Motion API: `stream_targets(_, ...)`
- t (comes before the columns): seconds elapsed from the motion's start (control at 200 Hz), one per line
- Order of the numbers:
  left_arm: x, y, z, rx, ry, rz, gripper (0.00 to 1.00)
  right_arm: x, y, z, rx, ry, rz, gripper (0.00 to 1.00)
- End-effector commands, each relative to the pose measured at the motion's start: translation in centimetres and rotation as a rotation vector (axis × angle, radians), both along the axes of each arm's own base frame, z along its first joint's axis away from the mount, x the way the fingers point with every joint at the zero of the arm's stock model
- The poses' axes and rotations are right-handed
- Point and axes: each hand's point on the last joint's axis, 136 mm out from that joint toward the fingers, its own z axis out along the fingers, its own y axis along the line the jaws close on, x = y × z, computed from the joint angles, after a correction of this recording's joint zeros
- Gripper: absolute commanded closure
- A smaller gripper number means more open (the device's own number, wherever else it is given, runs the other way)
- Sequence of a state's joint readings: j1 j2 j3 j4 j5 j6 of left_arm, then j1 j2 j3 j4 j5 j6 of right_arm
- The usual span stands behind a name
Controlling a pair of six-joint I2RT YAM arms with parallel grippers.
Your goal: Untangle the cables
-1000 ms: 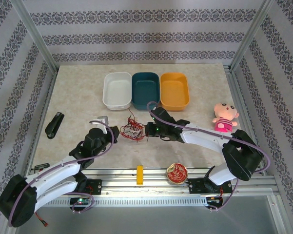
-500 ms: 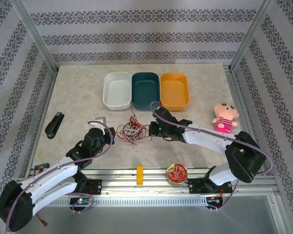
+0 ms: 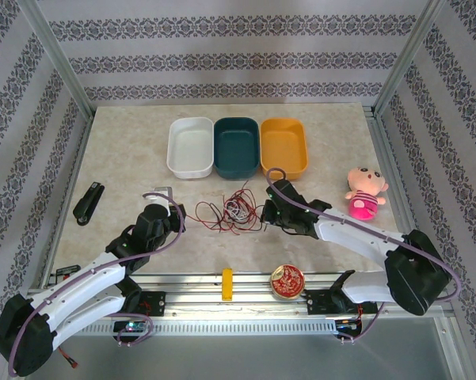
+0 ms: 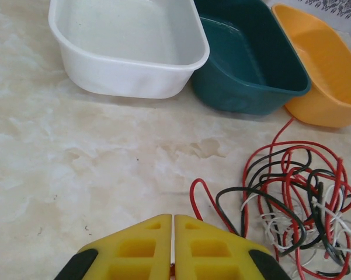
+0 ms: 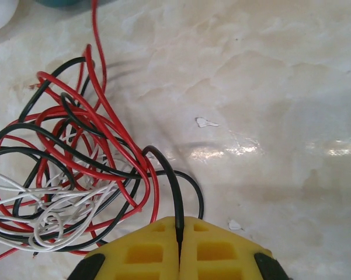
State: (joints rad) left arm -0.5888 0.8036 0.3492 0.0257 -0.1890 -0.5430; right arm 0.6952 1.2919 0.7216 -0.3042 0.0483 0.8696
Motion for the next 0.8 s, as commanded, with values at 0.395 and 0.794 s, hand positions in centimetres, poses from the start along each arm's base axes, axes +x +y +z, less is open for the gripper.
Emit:
stream_targets(0.395, 0.5, 3.3, 3.5, 0.144, 0.010, 0.105, 1.00, -0.4, -3.9, 0.9, -0.107, -0.025, -0.097, 1.00)
stream_targets(0.794, 0.0, 2.1, 5.2, 0.079, -0.004, 0.019, 1.00, 0.0, -1.6, 3.2, -0.125, -0.089, 0.036, 0.73)
